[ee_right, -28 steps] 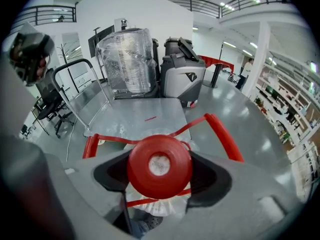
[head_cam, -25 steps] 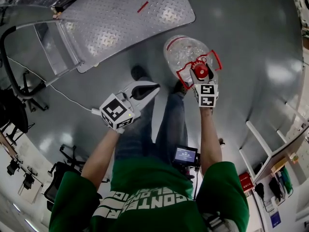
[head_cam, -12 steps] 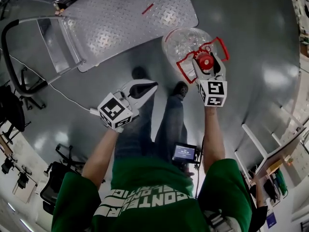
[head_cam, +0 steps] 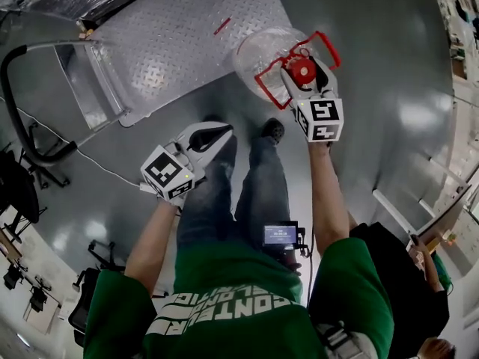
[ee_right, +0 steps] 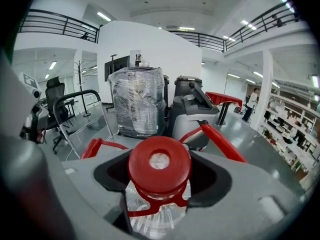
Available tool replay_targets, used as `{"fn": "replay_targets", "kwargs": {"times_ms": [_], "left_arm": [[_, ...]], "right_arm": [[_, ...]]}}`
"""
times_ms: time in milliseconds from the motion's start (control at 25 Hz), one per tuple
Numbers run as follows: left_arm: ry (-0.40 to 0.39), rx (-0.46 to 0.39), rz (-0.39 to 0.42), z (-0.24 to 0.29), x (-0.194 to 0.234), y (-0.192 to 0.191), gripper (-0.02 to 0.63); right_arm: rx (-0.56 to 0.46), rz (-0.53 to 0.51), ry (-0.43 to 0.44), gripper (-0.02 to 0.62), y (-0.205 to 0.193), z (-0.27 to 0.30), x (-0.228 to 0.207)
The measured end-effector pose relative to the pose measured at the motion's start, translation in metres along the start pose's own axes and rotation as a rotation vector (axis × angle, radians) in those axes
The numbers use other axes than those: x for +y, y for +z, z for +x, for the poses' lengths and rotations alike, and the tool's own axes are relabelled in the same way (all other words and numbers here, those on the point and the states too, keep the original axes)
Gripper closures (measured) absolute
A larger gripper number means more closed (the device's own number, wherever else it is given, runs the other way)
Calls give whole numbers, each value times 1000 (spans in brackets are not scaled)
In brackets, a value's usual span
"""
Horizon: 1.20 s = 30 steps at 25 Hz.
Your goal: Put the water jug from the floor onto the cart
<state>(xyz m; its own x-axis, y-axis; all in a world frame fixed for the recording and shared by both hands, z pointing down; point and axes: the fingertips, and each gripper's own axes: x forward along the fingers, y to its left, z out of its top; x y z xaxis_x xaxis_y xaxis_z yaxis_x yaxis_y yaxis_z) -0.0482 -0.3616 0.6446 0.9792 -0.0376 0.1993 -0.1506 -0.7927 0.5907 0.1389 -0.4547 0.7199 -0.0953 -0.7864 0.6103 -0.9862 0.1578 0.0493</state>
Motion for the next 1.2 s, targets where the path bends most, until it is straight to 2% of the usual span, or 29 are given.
{"fn": "replay_targets", "kwargs": {"times_ms": [320, 960, 1200], "left_arm": [[54, -35, 16, -10, 8, 25, 597], [156, -95, -69, -39, 51, 38, 598], [203, -118, -95, -41, 72, 51, 598]], "right_arm": [[-5, -66, 63, 295, 32, 53, 10], [72, -130, 188, 295, 53, 161, 56], [89, -139, 208, 295, 64, 189, 52]]}}
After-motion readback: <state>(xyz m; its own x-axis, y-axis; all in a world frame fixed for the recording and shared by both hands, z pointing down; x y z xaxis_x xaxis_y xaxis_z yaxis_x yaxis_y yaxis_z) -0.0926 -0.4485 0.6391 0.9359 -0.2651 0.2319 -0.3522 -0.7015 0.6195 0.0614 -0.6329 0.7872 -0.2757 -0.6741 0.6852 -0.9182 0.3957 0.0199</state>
